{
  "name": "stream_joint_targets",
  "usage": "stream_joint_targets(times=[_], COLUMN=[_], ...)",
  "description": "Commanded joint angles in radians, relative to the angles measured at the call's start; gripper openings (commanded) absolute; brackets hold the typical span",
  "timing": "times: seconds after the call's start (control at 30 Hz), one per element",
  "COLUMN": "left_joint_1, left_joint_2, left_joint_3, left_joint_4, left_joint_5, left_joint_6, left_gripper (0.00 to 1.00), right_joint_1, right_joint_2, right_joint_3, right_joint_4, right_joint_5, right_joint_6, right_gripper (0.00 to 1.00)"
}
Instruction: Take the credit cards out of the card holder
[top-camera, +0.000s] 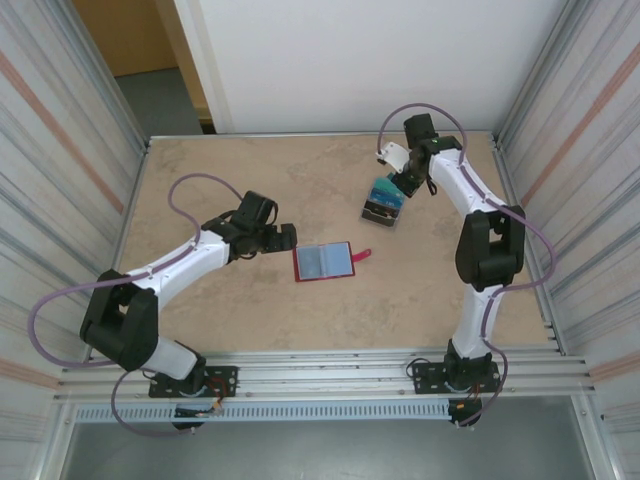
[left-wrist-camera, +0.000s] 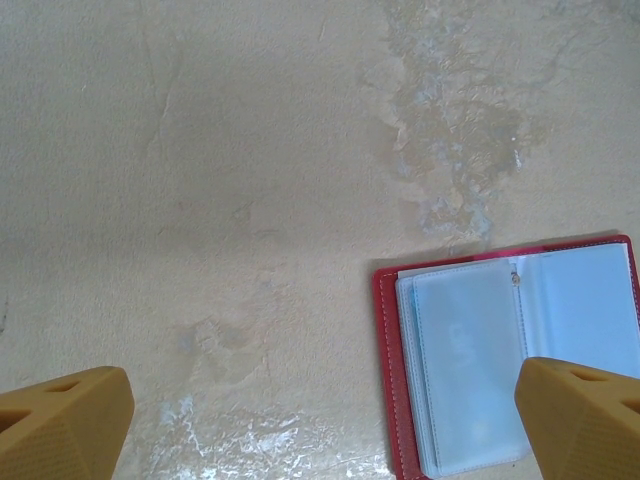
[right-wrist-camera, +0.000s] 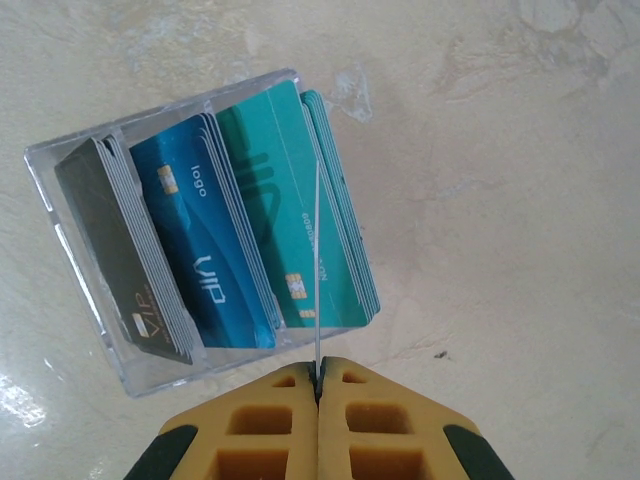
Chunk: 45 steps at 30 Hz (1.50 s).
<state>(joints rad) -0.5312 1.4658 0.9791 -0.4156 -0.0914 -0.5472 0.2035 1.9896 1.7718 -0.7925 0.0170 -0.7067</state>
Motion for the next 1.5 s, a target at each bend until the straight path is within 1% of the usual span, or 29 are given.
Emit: stream_joint_targets(times=[0.0, 0.17, 0.3, 0.33, 0.53, 0.97, 1.23, 1.27, 1.3, 1.4, 1.47], left_joint_1=[0.007, 0.011, 0.013, 0.013, 0.016, 0.019, 0.021, 0.020, 0.020, 0.021, 0.020], left_joint_2=[-0.020, -0.017, -0.015, -0.015, -0.016, -0.016, -0.014, -0.013, -0.012, -0.011, -0.012], left_joint_3=[-0.011, -0.008, -0.009, -0.008, -0.011, -0.012, -0.009, -0.009, -0.008, -0.007, -0.007], left_joint_4=[0.000, -0.002, -0.003, -0.003, -0.003, -0.002, 0.000, 0.001, 0.001, 0.001, 0.001], left_joint_5=[-0.022, -0.021, -0.021, -0.020, -0.017, -0.012, -0.011, -0.009, -0.009, -0.004, -0.005], left_joint_6=[-0.018, -0.019, -0.020, -0.020, -0.020, -0.023, -0.024, -0.024, -0.023, -0.022, -0.022], left_gripper=[0.99, 0.99, 0.99, 0.99, 0.99, 0.99, 0.99, 0.98, 0.99, 0.99, 0.99], right_joint_1=[0.007, 0.020, 0.034, 0.036, 0.037, 0.030, 0.029, 0.028, 0.028, 0.030, 0.031], right_joint_2=[0.035, 0.081, 0.103, 0.112, 0.152, 0.167, 0.177, 0.180, 0.183, 0.184, 0.180], right_joint_3=[0.052, 0.096, 0.096, 0.134, 0.179, 0.181, 0.181, 0.182, 0.184, 0.187, 0.187], right_joint_4=[-0.037, -0.063, -0.063, -0.067, -0.094, -0.143, -0.132, -0.130, -0.130, -0.137, -0.128], right_joint_5=[-0.028, -0.027, -0.016, -0.013, 0.002, 0.011, 0.018, 0.020, 0.023, 0.024, 0.031], right_joint_6=[-0.040, -0.043, -0.056, -0.059, -0.068, -0.080, -0.073, -0.071, -0.067, -0.061, -0.056], right_gripper=[0.00, 0.00, 0.00, 0.00, 0.00, 0.00, 0.00, 0.08, 0.10, 0.12, 0.17])
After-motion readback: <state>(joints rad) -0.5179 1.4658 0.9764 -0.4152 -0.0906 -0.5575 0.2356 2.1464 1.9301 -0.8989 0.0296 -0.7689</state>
